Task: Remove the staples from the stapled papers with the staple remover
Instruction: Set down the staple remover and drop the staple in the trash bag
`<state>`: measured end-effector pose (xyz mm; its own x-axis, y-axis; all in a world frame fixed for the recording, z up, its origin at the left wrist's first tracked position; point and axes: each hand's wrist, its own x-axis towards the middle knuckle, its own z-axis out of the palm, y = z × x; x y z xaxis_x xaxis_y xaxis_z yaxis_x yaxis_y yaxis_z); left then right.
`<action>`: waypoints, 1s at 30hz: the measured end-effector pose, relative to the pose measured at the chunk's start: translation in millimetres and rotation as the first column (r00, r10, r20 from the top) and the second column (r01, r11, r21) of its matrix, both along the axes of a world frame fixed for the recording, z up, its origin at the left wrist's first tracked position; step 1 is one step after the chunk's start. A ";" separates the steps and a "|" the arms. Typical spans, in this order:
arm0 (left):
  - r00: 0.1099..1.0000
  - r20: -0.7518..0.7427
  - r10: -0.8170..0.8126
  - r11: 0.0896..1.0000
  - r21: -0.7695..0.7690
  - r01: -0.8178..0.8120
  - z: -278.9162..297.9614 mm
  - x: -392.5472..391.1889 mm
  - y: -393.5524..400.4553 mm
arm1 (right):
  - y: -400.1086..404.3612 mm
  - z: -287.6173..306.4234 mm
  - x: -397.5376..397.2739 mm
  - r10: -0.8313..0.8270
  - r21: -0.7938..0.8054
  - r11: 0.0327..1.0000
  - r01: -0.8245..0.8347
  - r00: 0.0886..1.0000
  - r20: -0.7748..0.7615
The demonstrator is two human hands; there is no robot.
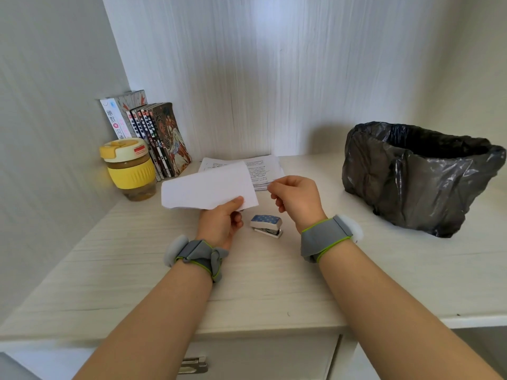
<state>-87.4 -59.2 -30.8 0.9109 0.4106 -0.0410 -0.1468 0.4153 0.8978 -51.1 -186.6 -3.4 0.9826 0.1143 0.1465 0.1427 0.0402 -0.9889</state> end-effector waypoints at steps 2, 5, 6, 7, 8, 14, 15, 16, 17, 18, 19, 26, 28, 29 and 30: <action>1.000 -0.002 0.002 1.000 -0.002 -0.002 -0.4 0.5 0.0 | -1.2 2.0 0.0 -0.018 -0.032 0.999 0.019 1.000 0.021; 1.000 -0.010 0.001 1.000 0.003 -0.001 -1.5 1.8 0.6 | -4.0 9.2 2.8 -0.051 -0.080 0.995 0.056 0.996 0.070; 1.000 -0.013 0.001 1.000 0.001 -0.001 -1.9 2.1 0.4 | -5.4 13.8 3.2 -0.066 -0.099 0.992 0.075 0.993 0.095; 1.000 -0.014 0.001 1.000 0.000 -0.001 -1.5 1.8 -0.4 | -7.3 19.1 3.7 -0.077 -0.123 0.988 0.092 0.989 0.123; 1.000 -0.014 0.003 1.000 0.005 -0.003 -2.3 2.1 0.4 | -7.8 22.1 5.5 -0.088 -0.147 0.983 0.110 0.985 0.150; 1.000 -0.010 0.022 1.000 0.009 -0.022 -4.6 4.6 2.0 | -23.5 51.2 10.9 -0.206 -0.339 0.886 0.317 0.924 0.323; 1.000 -0.006 0.020 1.000 0.011 -0.020 -4.0 4.7 1.7 | -28.0 58.2 12.3 -0.226 -0.363 0.862 0.354 0.909 0.349; 1.000 -0.005 0.019 1.000 0.019 -0.019 -5.6 5.9 2.5 | -31.7 62.4 14.8 -0.244 -0.385 0.838 0.386 0.897 0.367; 1.000 -0.004 0.018 1.000 0.021 -0.018 -5.2 6.2 2.7 | -35.9 69.1 16.7 -0.256 -0.408 0.813 0.415 0.885 0.390; 1.000 -0.005 0.020 1.000 0.022 -0.020 -5.7 6.0 3.6 | -39.5 74.3 18.7 -0.265 -0.426 0.789 0.444 0.870 0.415; 1.000 -0.006 0.021 1.000 0.020 -0.021 -5.8 5.8 3.8 | -44.3 80.3 21.3 -0.280 -0.439 0.761 0.477 0.853 0.441; 1.000 -0.018 0.019 0.999 0.040 -0.018 -9.0 7.0 6.2 | -80.4 102.4 58.5 -0.462 -0.484 0.564 0.669 0.742 0.486; 0.999 -0.023 0.022 0.999 0.031 -0.021 -9.3 8.6 6.5 | -91.7 109.1 66.3 -0.481 -0.556 0.522 0.647 0.761 0.435; 1.000 -0.023 0.022 0.999 0.025 -0.021 -9.1 8.9 6.8 | -97.2 112.3 67.0 -0.489 -0.583 0.525 0.620 0.780 0.389; 1.000 -0.020 0.020 1.000 0.022 -0.020 -9.8 9.1 7.0 | -102.5 113.7 67.3 -0.500 -0.592 0.542 0.597 0.795 0.344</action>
